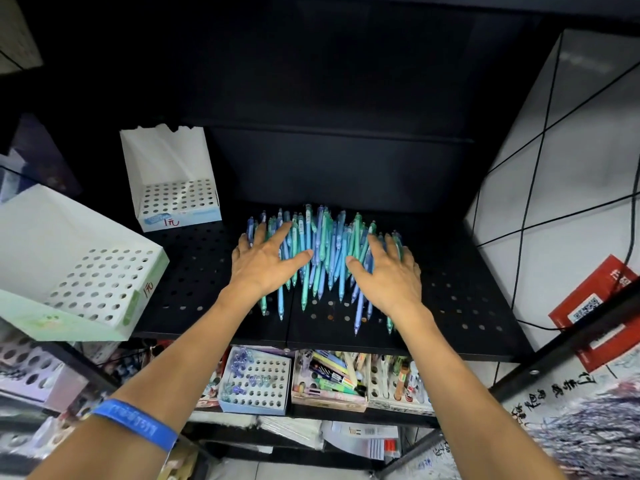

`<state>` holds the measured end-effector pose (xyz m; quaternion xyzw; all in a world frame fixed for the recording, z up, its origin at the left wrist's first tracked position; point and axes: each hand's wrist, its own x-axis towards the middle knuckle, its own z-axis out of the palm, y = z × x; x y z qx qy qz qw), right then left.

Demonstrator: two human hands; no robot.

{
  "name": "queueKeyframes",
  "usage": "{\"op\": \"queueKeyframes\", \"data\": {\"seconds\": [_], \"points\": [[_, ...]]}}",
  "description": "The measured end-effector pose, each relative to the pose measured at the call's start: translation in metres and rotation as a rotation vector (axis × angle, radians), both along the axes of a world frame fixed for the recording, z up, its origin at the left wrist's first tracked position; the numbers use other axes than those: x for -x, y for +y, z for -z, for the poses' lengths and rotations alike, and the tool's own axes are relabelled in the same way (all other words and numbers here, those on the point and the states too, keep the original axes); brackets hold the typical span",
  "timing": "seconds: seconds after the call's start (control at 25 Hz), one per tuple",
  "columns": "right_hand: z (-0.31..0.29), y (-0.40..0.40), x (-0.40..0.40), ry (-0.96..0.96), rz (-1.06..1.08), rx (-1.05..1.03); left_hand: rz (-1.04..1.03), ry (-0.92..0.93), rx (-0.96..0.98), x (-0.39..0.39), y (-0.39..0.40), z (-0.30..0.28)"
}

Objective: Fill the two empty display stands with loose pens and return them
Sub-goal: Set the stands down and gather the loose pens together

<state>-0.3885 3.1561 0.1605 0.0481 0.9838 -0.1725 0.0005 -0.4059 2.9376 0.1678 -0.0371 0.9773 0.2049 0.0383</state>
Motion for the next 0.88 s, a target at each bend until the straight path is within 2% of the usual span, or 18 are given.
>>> {"op": "queueKeyframes", "data": {"seconds": [0.64,0.88], "points": [[-0.005,0.018,0.000,0.065,0.018,0.045,-0.007,0.013,-0.020,0.001,-0.007,-0.001],[-0.026,0.015,0.026,0.312,-0.054,0.143,-0.016,0.078,-0.041,0.004,-0.012,-0.007]]}}
